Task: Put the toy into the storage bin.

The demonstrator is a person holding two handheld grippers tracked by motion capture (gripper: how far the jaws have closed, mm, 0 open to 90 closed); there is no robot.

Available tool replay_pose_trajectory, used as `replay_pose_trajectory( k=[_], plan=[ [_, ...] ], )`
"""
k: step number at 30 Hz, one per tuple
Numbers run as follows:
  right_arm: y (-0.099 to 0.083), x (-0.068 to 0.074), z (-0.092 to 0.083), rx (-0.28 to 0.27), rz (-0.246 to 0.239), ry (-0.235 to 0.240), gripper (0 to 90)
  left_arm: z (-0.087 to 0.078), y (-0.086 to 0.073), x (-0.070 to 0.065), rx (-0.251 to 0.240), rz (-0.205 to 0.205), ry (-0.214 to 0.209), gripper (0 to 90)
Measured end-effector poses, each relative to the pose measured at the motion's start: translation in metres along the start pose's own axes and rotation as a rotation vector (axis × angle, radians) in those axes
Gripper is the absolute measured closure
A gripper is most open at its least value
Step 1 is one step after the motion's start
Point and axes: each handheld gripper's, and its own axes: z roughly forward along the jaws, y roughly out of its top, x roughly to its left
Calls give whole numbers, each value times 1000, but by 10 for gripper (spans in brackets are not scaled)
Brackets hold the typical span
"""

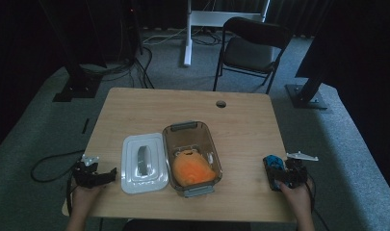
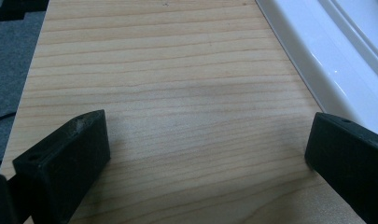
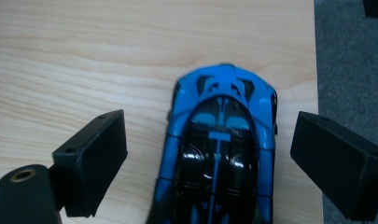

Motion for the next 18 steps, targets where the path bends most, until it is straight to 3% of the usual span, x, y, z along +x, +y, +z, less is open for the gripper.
replay_pose_trajectory(
  k=[18],
  plan=[
    [-9,-3,15,87,2,-36,150,0,0,0,0,0,0,3]
  ],
)
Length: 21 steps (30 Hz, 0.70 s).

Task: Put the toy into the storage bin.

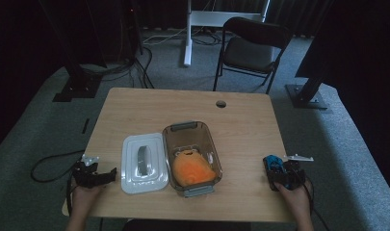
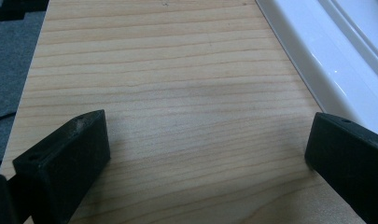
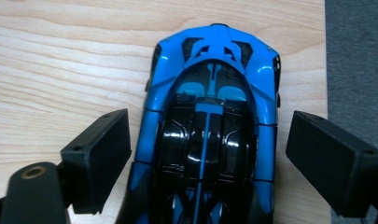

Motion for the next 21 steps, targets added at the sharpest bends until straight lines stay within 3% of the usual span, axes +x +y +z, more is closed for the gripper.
replay_pose_trajectory(
  k=[8,21],
  plan=[
    [0,2,4,35,-13,0,221,0,0,0,0,0,0,3],
    [5,4,4,73,-36,-7,253,0,0,0,0,0,0,3]
  ],
)
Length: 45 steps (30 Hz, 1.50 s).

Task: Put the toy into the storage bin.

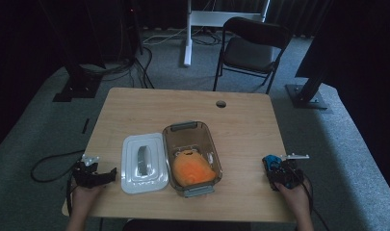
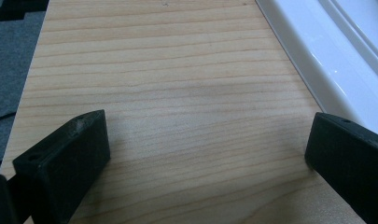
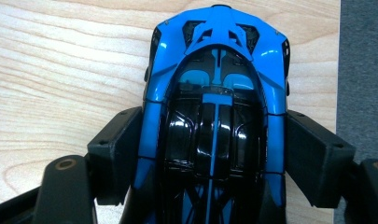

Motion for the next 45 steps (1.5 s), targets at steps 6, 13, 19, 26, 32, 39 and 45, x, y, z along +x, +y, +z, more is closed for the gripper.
replay_pose_trajectory(
  k=[6,13,19,26,32,39,45],
  plan=[
    [3,0,-3,-5,-4,-14,256,0,0,0,0,0,0,3],
    [12,1,-16,-29,-6,1,257,0,0,0,0,0,0,3],
    [21,7,-24,-35,-24,17,258,0,0,0,0,1,0,3],
    [31,15,-33,-55,-37,34,258,0,0,0,-1,0,0,3],
    [40,21,-38,-70,-52,42,258,0,0,0,0,1,0,3],
    [53,32,-45,-84,-79,55,258,0,0,0,0,1,0,3],
    [66,43,-53,-117,-99,71,258,0,0,0,0,1,0,3]
  ],
)
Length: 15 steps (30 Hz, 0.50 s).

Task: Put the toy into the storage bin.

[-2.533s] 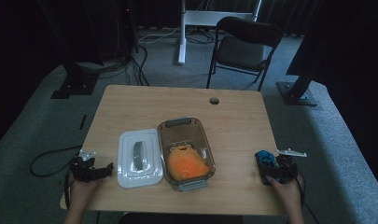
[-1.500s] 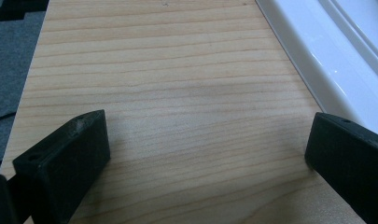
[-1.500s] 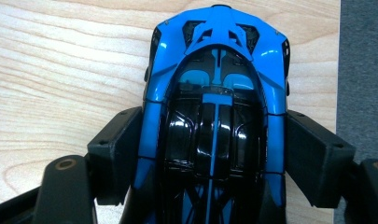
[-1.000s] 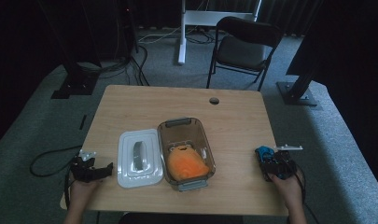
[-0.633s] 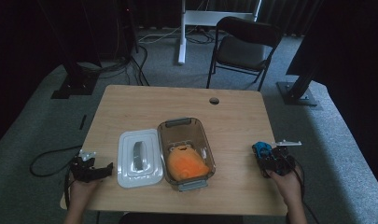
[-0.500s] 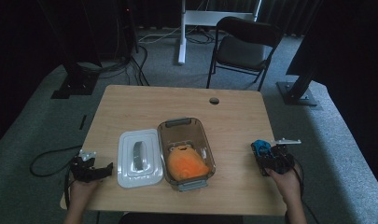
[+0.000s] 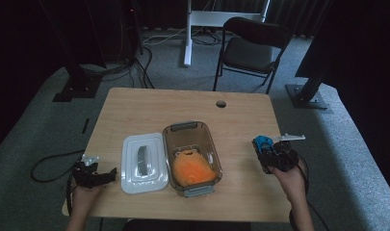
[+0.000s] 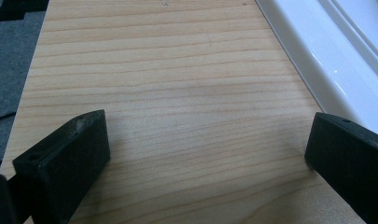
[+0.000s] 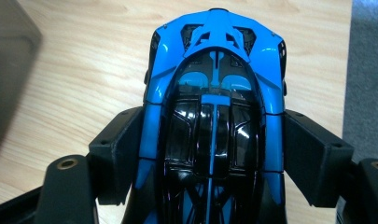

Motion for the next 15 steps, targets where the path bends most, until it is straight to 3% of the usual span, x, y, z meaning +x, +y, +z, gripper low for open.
replay_pose_trajectory(
  k=[15],
  plan=[
    [36,39,-3,-34,-90,58,259,0,0,0,0,0,0,3]
  ],
)
